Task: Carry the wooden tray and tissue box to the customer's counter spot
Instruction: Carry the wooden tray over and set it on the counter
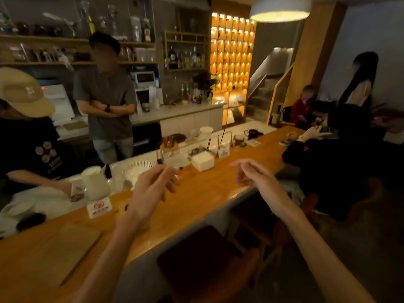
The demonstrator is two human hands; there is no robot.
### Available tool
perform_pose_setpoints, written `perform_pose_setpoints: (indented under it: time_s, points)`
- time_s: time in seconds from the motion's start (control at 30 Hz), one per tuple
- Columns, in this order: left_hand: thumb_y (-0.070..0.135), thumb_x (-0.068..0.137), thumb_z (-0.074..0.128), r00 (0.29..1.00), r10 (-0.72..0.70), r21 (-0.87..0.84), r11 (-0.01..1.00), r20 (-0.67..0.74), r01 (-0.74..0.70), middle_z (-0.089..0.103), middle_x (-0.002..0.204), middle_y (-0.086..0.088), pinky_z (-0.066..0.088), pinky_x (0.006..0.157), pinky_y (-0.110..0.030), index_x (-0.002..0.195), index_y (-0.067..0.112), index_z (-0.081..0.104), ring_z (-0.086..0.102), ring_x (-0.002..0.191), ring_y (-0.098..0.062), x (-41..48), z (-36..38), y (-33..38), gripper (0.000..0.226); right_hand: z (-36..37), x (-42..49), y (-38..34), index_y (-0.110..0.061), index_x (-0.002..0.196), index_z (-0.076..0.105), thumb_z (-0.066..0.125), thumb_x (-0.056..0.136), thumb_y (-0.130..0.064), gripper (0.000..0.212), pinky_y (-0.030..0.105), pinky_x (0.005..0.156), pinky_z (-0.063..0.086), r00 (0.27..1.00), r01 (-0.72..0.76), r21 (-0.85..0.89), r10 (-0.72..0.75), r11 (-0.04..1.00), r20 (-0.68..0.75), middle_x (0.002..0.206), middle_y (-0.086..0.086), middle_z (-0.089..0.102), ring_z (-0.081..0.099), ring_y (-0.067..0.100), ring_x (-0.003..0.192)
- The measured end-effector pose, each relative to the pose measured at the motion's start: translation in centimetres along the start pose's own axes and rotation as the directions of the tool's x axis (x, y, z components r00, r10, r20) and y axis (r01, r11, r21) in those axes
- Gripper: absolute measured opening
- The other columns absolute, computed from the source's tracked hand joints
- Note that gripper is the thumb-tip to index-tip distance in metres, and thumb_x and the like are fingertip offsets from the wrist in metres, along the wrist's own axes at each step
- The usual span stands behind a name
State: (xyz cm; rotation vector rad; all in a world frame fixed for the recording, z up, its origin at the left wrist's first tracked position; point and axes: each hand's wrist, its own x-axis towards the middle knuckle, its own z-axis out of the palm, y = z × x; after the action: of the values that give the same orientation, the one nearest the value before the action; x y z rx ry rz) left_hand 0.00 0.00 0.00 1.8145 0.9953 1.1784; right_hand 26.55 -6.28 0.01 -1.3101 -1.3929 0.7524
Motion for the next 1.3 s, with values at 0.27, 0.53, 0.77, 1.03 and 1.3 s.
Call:
perform_pose_setpoints:
  time_s: [0.27,0.53,0.77,1.03,1.3]
  points:
    - [0.036,0.097,0.05,0.96,-0.26,0.225,0.946,0.105,0.232,0.07,0.101,0.019,0.053,0.083,-0.026,0.108,0.033,0.067,0.064,0.098,0.002,-12.9,-5.3,-11.3,0.021,10.8,-8.3,8.8,-0.039,0.146,0.041,0.037,0.092,-0.067,0.061,0.039,0.117,0.032,0.956,-0.234,0.021,0.226,0.972,0.185,0.148,-0.021,0.045,0.038,-0.003,0.137]
    - [0.051,0.095,0.044,0.918,-0.395,0.606,0.724,-0.027,0.33,0.059,0.13,0.011,0.044,0.103,-0.046,0.125,0.032,0.061,0.054,0.121,-0.011,-21.5,-13.0,-17.3,0.039,20.0,-10.9,12.3,-0.034,0.147,0.04,0.034,0.095,-0.062,0.059,0.041,0.116,0.033,0.97,0.004,-0.552,0.131,0.834,0.205,0.153,-0.011,0.04,0.029,0.006,0.143]
    - [0.041,0.098,0.049,0.862,-0.467,0.67,0.578,-0.195,0.465,0.047,0.147,0.004,0.031,0.114,-0.045,0.139,0.029,0.051,0.042,0.137,-0.019,-24.6,-14.3,-18.6,0.043,26.2,-10.0,12.0,-0.031,0.147,0.04,0.024,0.091,-0.07,0.07,0.038,0.116,0.03,0.917,0.203,-0.631,0.081,0.748,0.39,0.151,-0.007,0.043,0.033,0.012,0.143]
    - [0.038,0.099,0.05,0.756,-0.481,0.622,0.443,-0.444,0.646,0.056,0.138,0.002,0.036,0.109,-0.042,0.137,0.023,0.053,0.051,0.129,-0.019,-23.4,-14.6,-19.5,0.041,28.7,-4.2,12.8,-0.028,0.141,0.049,0.03,0.092,-0.065,0.065,0.026,0.101,0.029,0.858,0.357,-0.599,0.001,0.716,0.513,0.141,-0.008,0.053,0.043,0.011,0.132]
    - [0.028,0.099,0.052,0.602,-0.431,0.517,0.31,-0.672,0.798,0.068,0.119,-0.002,0.045,0.095,-0.044,0.125,0.017,0.063,0.064,0.11,-0.026,-21.7,-14.3,-19.4,0.03,32.2,1.7,14.6,-0.025,0.134,0.057,0.034,0.094,-0.064,0.061,0.033,0.098,0.042,0.79,0.472,-0.483,-0.11,0.737,0.603,0.124,-0.007,0.063,0.053,0.013,0.117]
